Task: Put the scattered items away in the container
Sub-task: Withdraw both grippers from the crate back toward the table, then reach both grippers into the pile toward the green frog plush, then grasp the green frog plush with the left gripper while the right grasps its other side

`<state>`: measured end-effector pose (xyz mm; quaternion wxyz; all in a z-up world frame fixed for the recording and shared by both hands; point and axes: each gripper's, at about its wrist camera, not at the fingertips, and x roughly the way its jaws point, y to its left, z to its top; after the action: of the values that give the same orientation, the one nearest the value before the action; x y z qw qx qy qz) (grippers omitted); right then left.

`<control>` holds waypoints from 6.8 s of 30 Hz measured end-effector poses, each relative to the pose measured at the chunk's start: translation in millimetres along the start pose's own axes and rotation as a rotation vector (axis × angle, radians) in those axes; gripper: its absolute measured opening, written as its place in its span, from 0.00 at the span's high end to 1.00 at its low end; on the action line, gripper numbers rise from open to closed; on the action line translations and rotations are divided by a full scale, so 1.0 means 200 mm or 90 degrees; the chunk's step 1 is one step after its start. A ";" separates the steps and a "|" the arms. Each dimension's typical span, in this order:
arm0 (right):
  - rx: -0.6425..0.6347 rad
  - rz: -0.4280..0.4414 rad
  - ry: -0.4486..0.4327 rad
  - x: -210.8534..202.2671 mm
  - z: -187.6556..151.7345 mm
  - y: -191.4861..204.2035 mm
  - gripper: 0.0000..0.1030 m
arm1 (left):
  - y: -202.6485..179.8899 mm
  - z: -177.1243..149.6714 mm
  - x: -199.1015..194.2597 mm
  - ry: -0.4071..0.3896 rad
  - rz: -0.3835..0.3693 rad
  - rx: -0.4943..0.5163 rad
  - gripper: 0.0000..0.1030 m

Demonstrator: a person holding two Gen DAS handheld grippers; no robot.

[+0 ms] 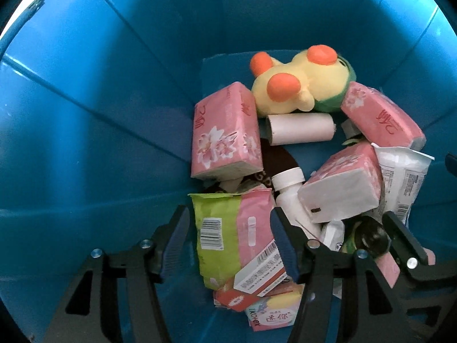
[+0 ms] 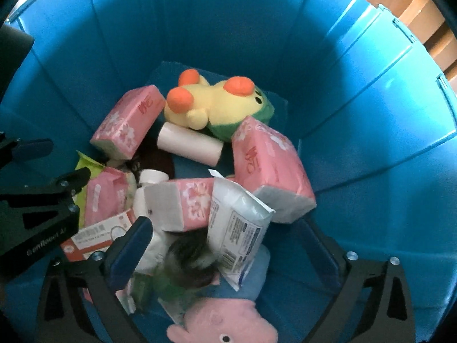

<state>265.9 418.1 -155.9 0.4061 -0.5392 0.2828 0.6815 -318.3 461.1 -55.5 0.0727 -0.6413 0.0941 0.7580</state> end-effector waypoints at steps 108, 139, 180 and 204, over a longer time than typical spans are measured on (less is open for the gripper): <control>0.119 0.179 -0.188 -0.47 1.04 2.82 0.00 | 3.29 -0.27 0.23 -0.267 -0.115 -0.074 0.31; -0.258 0.246 -0.147 -0.16 0.49 3.44 0.01 | 3.28 -0.77 0.56 -0.211 -0.138 -0.056 0.31; -0.114 0.281 -0.096 -0.11 -0.06 3.31 0.01 | 3.12 -1.59 0.66 -0.212 -0.124 0.019 0.24; -0.072 0.217 -0.154 -0.10 -0.04 3.36 0.38 | 2.97 -1.46 0.72 -0.246 -0.126 0.155 0.24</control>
<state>-305.6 62.5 -173.3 0.2849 -0.4199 0.2802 0.8149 -200.0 -187.2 -214.3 0.2402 -0.4770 0.1059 0.8388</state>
